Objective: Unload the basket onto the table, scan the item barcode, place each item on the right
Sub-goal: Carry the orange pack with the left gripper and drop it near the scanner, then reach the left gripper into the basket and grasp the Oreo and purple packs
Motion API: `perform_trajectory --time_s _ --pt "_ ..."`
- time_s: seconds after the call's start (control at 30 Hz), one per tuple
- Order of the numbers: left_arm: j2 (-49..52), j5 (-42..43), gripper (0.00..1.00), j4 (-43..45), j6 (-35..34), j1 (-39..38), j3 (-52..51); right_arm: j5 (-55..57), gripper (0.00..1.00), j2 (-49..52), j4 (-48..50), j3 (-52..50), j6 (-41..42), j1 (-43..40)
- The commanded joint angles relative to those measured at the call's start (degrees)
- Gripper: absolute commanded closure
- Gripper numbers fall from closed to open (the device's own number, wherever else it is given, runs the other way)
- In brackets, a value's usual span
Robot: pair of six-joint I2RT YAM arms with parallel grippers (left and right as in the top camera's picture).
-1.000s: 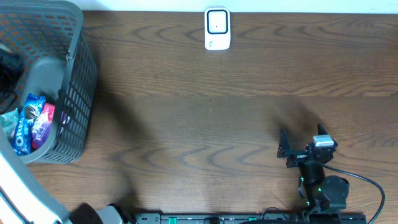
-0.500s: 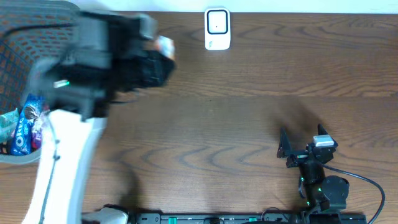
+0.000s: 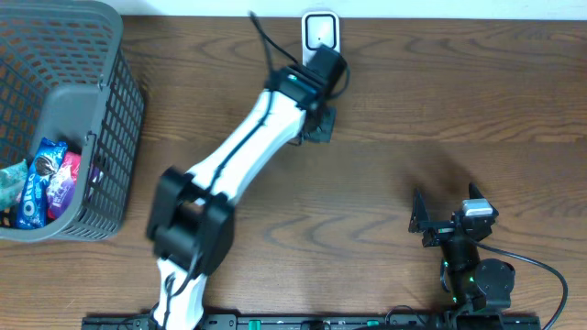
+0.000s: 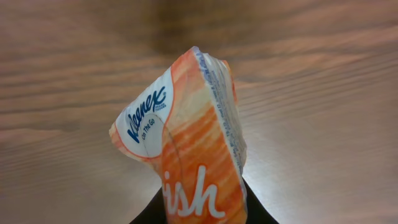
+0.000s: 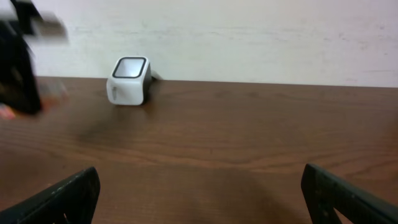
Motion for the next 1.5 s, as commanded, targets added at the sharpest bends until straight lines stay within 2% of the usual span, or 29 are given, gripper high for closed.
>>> perform_trajectory --time_s 0.0,0.1,0.17,0.2,0.3,0.37,0.43,0.5,0.57,0.73,0.83,0.93,1.07,1.2,1.33,1.47 --pt "4.33 -1.33 0.88 0.81 0.59 -0.55 -0.59 0.28 0.01 -0.28 -0.24 -0.07 0.81 0.48" --pt "5.57 -1.29 0.85 1.84 -0.9 -0.55 -0.59 0.28 0.01 -0.28 -0.26 -0.07 0.81 0.48" --pt "5.51 -1.14 0.62 2.43 -0.98 -0.52 -0.44 0.28 0.01 -0.28 -0.26 -0.07 0.81 0.48" --pt "5.29 -1.14 0.47 2.43 -0.98 -0.52 -0.02 0.28 0.01 -0.28 -0.24 -0.07 0.81 0.48" --pt "4.26 -1.16 0.42 0.94 -0.33 -0.24 1.99 0.28 0.01 -0.28 -0.24 -0.07 0.81 0.48" --pt "2.27 -1.16 0.35 -0.63 -0.09 0.5 3.56 0.28 0.01 -0.28 -0.26 -0.07 0.81 0.48" --pt "-2.49 -1.16 0.22 -2.43 -0.09 2.67 5.05 0.28 0.01 -0.28 -0.24 -0.07 0.81 0.5" --pt "-7.02 -1.16 0.19 -2.99 -0.09 5.01 5.64 0.28 0.01 -0.28 -0.26 -0.07 0.81 0.48" --pt "-12.59 -1.16 0.09 -2.86 -0.09 8.37 5.66 0.28 0.01 -0.28 -0.24 -0.07 0.81 0.5" --pt "-26.75 -1.18 0.07 -0.94 -0.09 22.18 5.66 0.28 0.01 -0.28 -0.26 -0.07 0.81 0.48" --pt "-33.09 -1.18 0.07 0.31 -0.09 34.42 5.64 0.28 0.01 -0.28 -0.26 -0.07 0.81 0.5" --pt "-36.37 -1.18 0.07 0.72 -0.11 47.08 5.64 0.28 0.01 -0.28 -0.26 -0.07 0.81 0.48" --pt "-35.78 -1.16 0.07 -0.46 -0.11 63.49 4.48 0.28 0.01 -0.28 -0.26 -0.07 0.81 0.5" --pt "-30.88 -1.14 0.07 -1.75 -0.44 69.92 0.94 0.28 0.01 -0.28 -0.24 -0.07 0.81 0.48" --pt "-24.98 -1.25 0.08 -3.15 -0.5 69.53 -1.64 0.28 0.01 -0.28 -0.26 -0.07 0.81 0.5" --pt "-17.0 -5.7 0.09 -5.29 1.38 68.43 -4.52 0.28 0.01 -0.28 -0.26 -0.07 0.81 0.48"
